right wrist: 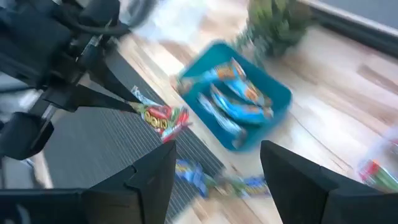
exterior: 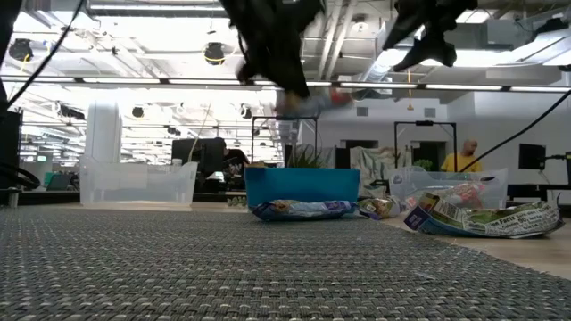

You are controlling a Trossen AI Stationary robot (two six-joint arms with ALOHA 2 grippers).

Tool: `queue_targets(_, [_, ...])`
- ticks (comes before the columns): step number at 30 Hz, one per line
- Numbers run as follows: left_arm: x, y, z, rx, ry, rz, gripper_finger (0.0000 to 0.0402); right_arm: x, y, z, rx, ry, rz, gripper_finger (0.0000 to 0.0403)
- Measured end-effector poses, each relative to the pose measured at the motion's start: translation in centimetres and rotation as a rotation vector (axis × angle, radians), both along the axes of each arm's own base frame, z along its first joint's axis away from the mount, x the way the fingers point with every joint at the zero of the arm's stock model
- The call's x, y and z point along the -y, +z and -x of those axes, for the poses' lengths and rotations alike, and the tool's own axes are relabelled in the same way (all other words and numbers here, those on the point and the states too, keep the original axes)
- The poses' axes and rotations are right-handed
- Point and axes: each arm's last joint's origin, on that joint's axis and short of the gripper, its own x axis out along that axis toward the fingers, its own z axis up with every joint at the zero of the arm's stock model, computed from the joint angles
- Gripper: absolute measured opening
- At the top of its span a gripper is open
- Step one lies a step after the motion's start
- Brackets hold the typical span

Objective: Pick and place Granola Bars by type
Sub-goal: Put the red granola bar into the right transparent bin

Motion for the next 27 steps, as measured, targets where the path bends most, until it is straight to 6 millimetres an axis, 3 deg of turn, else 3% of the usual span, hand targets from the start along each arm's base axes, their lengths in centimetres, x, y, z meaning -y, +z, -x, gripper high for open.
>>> queue_targets(4, [-1.0,3.8,1.3,0.133,0.079,-0.040,0.0005,0.1,0.9,-0.8,0.133,0.005,-0.025,0.0224])
queue_targets(10, [-1.6,6.9,2.2,0.221,0.082,-0.095,0.0006,0.5,1.0,-3.4,0.266,0.083,-0.123,0.0224])
queue_targets(18, [-1.0,7.2,2.2,0.231,0.057,-0.107,0.0006,1.3,-0.2,-7.2,0.360,0.119,-0.166,0.0224])
queue_targets(27, [-0.1,7.4,2.0,0.254,0.036,-0.106,0.0006,1.7,-1.2,-8.9,0.384,0.142,-0.169,0.0214])
